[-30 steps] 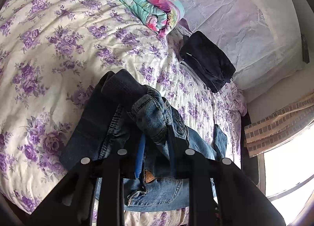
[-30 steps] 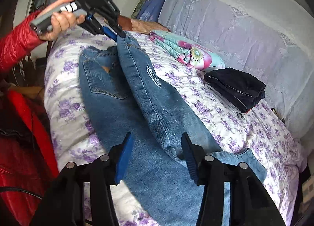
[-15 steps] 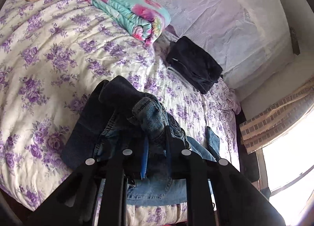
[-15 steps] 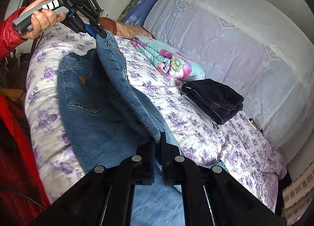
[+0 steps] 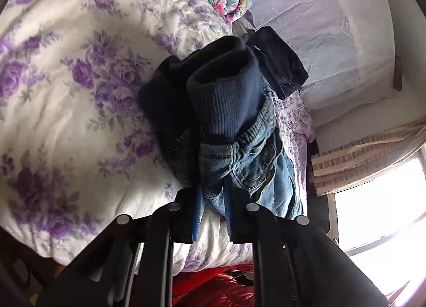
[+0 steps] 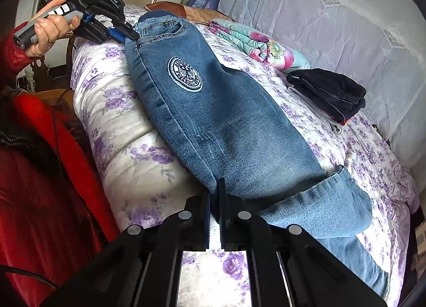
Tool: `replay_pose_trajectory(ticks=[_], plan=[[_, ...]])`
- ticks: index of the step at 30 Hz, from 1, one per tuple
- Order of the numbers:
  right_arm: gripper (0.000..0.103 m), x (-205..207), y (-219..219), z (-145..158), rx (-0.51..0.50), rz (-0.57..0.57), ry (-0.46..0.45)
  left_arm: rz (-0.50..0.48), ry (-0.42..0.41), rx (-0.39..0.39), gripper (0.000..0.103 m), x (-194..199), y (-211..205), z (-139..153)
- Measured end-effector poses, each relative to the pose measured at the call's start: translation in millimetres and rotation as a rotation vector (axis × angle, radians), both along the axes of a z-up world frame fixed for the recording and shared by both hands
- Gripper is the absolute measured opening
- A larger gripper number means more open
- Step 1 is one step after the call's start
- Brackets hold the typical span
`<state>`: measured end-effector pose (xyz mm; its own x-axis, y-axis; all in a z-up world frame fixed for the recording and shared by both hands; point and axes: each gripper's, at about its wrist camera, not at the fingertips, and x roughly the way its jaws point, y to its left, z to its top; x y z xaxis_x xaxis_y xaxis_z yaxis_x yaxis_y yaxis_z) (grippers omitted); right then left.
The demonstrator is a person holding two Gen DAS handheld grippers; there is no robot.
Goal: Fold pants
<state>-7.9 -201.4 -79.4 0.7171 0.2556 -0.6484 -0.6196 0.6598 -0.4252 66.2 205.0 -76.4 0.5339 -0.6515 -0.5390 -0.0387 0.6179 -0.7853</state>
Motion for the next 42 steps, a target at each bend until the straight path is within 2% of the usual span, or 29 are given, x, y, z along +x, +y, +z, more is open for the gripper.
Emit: replay_pose_trajectory(ticks=[6,8,10,12,14,15,17,21,22,24,25,26,27,28,31,33,35,37,38,39,40,41,42], plan=[[0.006,6.3,-5.2,-4.3,0.042,-0.022,0.028,-0.039,-0.157,0.225,0.016,-25.6,-28.8,65.4],[0.006,8.1,-7.2,-3.6,0.063,-0.028,0.037,-0.019,-0.195,0.297,0.016,-31.0,-33.5,80.2],[0.006,8.5,-7.9,-4.5,0.069,-0.030,0.037,0.033,-0.215,0.334,0.016,-34.4,-24.7,87.1],[0.007,8.6,-7.8,-5.2,0.071,-0.031,0.035,0.106,-0.185,0.353,0.016,-35.8,-10.9,85.4],[0.007,9.8,-8.7,-5.2,0.083,-0.035,0.042,0.144,-0.159,0.300,0.016,-36.1,4.1,81.8],[0.007,10.6,-9.3,-4.7,0.091,-0.038,0.048,0.133,-0.160,0.275,0.016,-32.8,3.7,82.0],[0.007,11.7,-9.7,-4.4,0.104,-0.043,0.057,0.084,-0.173,0.282,0.016,-24.4,-10.5,84.5],[0.007,11.1,-9.5,-5.3,0.112,-0.053,0.054,-0.060,-0.260,0.358,0.018,-0.9,-70.2,92.2],[0.007,11.3,-10.2,-5.3,0.118,-0.055,0.056,-0.071,-0.267,0.412,0.022,5.1,-82.4,88.1],[0.007,12.2,-12.5,-5.3,0.142,-0.060,0.062,-0.048,-0.213,0.567,0.021,30.0,-95.1,58.5],[0.007,12.8,-13.9,-5.1,0.159,-0.062,0.063,-0.047,-0.176,0.588,0.016,44.9,-92.7,33.7],[0.007,14.1,-15.0,-5.1,0.174,-0.066,0.069,-0.053,-0.173,0.562,0.013,54.5,-87.5,12.8],[0.008,15.4,-15.6,-5.4,0.184,-0.071,0.077,-0.042,-0.244,0.553,0.012,49.9,-85.0,9.9],[0.008,15.8,-16.0,-5.5,0.188,-0.074,0.080,-0.038,-0.259,0.586,0.012,44.2,-88.5,12.5],[0.010,14.7,-17.9,-1.9,0.197,-0.071,0.096,-0.002,-0.246,0.626,0.014,29.5,-94.9,24.9],[0.016,10.4,-22.0,8.5,0.228,-0.064,0.106,0.001,-0.290,0.588,0.021,12.4,-93.8,42.5],[0.024,7.1,-34.2,25.6,0.327,-0.052,0.138,0.003,-0.384,0.596,0.035,-7.5,-98.1,59.4],[0.034,9.5,-50.5,45.1,0.441,-0.073,0.139,0.062,-0.447,0.697,0.078,-20.3,-103.0,63.3],[0.043,14.0,-58.2,53.5,0.487,-0.103,0.135,0.091,-0.441,0.752,0.085,-18.2,-105.0,58.3],[0.051,21.3,-64.6,60.8,0.526,-0.146,0.127,0.108,-0.400,0.793,0.087,-11.6,-105.0,45.8],[0.054,30.2,-69.3,66.8,0.548,-0.201,0.110,0.109,-0.337,0.811,0.087,-1.3,-103.6,30.6],[0.062,43.7,-72.7,72.0,0.542,-0.293,0.080,0.131,-0.316,0.850,0.090,2.2,-105.5,17.7],[0.068,60.3,-73.0,74.8,0.510,-0.395,0.059,0.159,-0.360,0.929,0.093,-3.2,-115.0,12.7]])
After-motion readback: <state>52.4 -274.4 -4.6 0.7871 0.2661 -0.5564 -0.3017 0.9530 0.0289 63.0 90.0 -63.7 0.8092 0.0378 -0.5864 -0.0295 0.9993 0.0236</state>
